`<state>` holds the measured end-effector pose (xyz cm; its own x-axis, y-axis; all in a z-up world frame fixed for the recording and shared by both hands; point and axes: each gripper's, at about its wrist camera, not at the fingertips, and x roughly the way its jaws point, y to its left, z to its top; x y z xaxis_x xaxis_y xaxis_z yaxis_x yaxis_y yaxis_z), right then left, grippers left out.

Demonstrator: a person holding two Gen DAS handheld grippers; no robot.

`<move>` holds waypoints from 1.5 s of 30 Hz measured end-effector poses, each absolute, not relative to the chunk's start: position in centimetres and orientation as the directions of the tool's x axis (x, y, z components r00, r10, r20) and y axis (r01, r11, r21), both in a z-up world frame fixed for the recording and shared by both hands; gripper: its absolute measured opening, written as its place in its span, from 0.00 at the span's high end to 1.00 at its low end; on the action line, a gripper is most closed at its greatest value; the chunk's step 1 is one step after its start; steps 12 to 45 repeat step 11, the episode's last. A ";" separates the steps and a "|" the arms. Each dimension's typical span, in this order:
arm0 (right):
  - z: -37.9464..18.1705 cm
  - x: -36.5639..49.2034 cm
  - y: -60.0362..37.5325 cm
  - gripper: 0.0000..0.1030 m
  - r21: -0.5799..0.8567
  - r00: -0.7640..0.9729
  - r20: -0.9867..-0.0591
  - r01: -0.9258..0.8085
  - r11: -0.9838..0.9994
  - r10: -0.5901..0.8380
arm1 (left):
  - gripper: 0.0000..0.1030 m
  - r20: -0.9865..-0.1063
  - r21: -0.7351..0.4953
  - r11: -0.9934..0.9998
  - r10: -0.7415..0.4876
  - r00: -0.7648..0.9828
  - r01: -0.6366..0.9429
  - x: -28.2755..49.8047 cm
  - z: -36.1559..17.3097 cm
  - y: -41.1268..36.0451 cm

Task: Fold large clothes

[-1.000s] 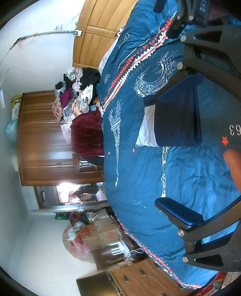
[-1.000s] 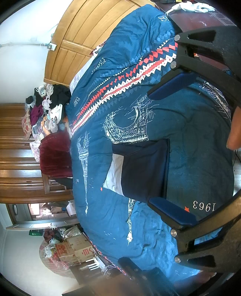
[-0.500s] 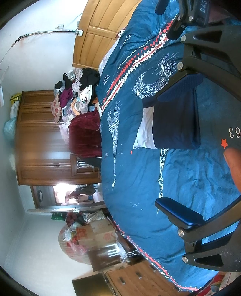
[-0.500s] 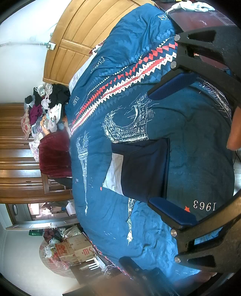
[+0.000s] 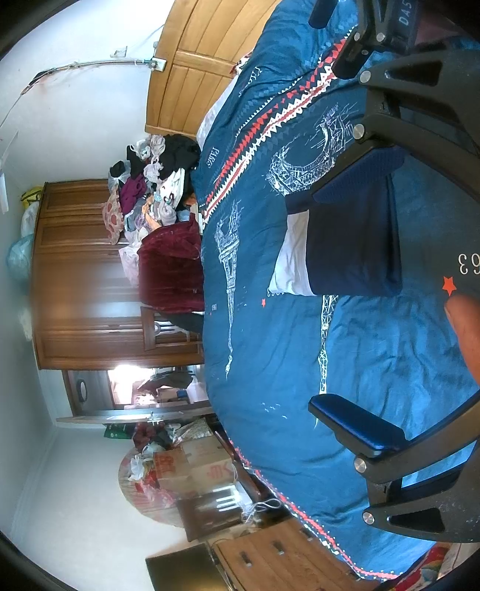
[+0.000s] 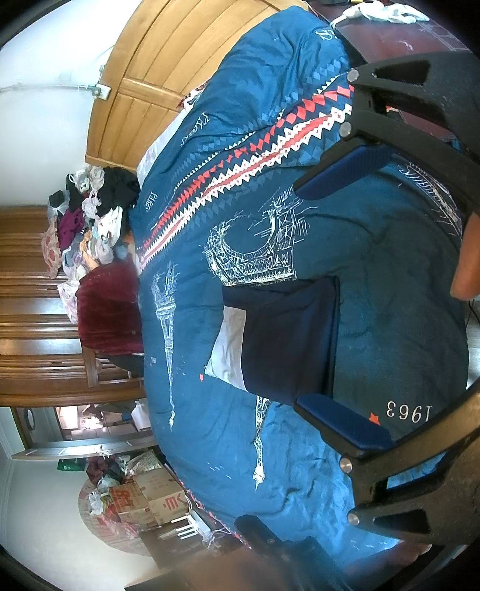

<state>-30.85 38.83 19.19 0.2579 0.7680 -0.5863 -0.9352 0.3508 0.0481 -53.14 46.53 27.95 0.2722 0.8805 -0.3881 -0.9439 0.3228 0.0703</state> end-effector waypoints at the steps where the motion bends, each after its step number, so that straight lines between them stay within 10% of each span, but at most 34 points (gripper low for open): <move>1: 19.2 -30.9 38.8 0.00 0.048 0.257 -0.586 -0.936 0.350 0.768 | 0.00 -0.388 0.070 0.323 0.880 0.273 -0.944 -53.2 28.0 46.5; 45: 19.5 -30.7 39.3 0.00 0.068 0.235 -0.578 -0.941 0.332 0.782 | 0.00 -0.388 0.072 0.323 0.881 0.271 -0.944 -53.1 28.0 46.6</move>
